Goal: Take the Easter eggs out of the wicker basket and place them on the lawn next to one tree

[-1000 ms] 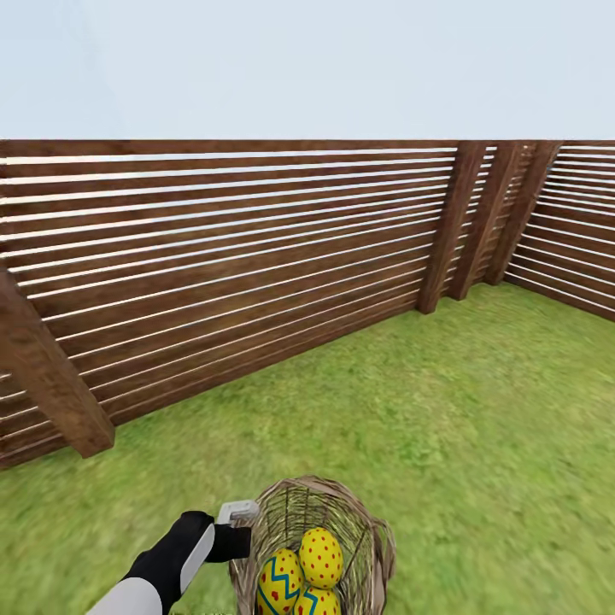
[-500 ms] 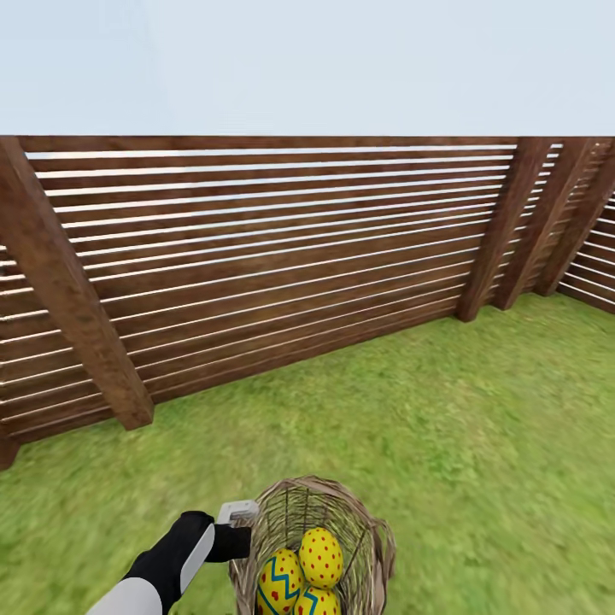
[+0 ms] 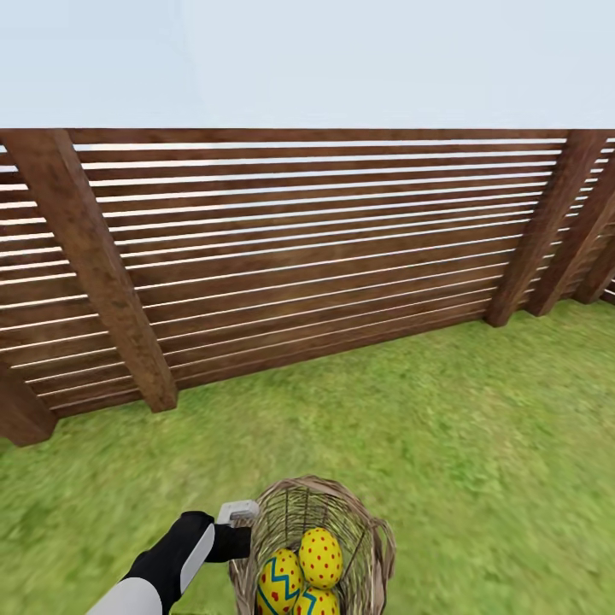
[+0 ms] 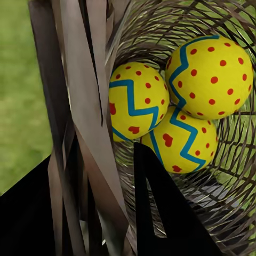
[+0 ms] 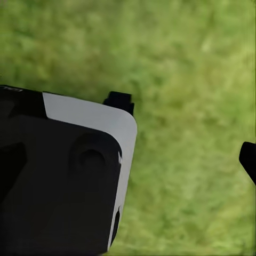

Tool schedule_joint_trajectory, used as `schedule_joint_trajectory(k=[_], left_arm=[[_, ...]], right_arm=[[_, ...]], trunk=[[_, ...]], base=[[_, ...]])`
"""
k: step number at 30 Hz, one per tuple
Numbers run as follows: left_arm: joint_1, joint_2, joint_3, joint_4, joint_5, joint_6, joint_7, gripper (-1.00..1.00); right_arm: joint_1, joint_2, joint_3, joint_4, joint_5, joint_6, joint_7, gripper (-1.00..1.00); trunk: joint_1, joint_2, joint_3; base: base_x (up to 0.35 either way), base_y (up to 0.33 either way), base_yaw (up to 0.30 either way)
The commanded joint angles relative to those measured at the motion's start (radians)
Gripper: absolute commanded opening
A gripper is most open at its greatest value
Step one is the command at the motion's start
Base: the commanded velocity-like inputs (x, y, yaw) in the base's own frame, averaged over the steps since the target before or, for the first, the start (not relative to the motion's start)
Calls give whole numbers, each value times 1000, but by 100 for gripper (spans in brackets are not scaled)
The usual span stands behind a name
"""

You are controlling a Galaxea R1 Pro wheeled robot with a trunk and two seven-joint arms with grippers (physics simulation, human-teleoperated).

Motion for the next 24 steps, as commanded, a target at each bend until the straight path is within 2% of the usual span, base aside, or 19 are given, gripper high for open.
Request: schedule_joint_trajectory(k=[1, 20, 24], left_arm=[[0, 1, -4, -1, 22, 6, 3, -100], [0, 1, -4, -2, 22, 6, 4, -100], [0, 1, -4, -3, 22, 6, 4, -100]], right_arm=[[-1, 1, -9, 1, 8, 2, 2, 100], [-1, 5, -9, 2, 7, 2, 2, 100], [16, 6, -9, 3, 8, 3, 2, 100]], trunk=[[0, -1, -1], [0, -1, -10], [0, -1, -12]], base=[[0, 0, 29], [0, 0, 270], [0, 0, 284]])
